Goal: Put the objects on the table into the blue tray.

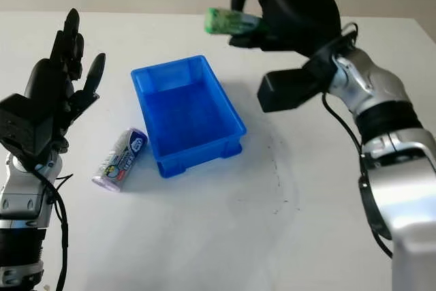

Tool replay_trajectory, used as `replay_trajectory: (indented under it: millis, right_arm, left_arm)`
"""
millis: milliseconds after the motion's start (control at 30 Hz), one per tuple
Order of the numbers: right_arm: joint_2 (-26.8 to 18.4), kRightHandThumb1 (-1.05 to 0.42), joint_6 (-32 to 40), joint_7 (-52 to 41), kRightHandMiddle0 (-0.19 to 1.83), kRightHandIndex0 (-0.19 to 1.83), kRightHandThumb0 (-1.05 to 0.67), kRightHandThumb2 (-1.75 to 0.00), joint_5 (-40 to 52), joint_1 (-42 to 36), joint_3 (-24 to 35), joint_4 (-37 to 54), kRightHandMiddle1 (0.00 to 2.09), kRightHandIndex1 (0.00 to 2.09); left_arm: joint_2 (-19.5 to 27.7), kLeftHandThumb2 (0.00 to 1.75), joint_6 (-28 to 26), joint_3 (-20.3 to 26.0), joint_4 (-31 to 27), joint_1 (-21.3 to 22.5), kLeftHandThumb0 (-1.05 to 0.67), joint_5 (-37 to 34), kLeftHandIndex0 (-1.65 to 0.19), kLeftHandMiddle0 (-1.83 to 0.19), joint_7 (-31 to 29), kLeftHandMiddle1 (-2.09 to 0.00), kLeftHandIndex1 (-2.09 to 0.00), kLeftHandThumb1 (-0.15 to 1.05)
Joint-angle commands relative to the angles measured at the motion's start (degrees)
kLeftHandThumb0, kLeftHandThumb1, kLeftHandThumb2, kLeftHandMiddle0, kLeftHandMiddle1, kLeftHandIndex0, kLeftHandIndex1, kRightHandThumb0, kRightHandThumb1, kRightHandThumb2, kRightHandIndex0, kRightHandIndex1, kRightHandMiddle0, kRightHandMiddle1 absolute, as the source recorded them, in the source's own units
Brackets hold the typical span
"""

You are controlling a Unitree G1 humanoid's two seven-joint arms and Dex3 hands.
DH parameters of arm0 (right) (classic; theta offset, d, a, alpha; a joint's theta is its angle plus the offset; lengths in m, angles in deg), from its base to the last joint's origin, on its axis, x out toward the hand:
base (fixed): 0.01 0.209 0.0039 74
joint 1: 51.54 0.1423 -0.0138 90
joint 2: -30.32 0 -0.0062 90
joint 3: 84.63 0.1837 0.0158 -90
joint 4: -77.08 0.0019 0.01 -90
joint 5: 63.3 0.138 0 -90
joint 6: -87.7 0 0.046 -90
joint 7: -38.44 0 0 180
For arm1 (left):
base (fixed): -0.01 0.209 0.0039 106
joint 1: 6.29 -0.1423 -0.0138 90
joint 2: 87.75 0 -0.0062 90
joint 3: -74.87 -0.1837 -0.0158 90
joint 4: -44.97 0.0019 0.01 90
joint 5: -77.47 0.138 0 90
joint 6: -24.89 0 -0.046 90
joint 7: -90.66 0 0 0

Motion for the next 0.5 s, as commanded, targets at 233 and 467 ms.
replay_trajectory:
  millis: [233,467]
  right_arm:
    - [5.79,-1.05,-3.86,0.47,0.75,1.01,-0.47,-0.21,-2.58,3.41,-4.25,-2.85,2.09,2.09]
    - [7.92,-1.05,-5.07,0.60,0.71,1.02,-0.48,-0.20,-6.47,2.29,-8.84,-3.59,2.09,2.09]
  left_arm:
    - [-1.07,0.51,0.55,-0.28,-1.35,-0.61,-0.61,0.65,0.06,0.05,0.94,-0.05,-0.06,1.05]
    - [-1.30,0.52,0.15,-0.26,-2.07,-0.89,-0.60,0.92,0.07,0.06,1.31,-0.05,-0.05,1.05]
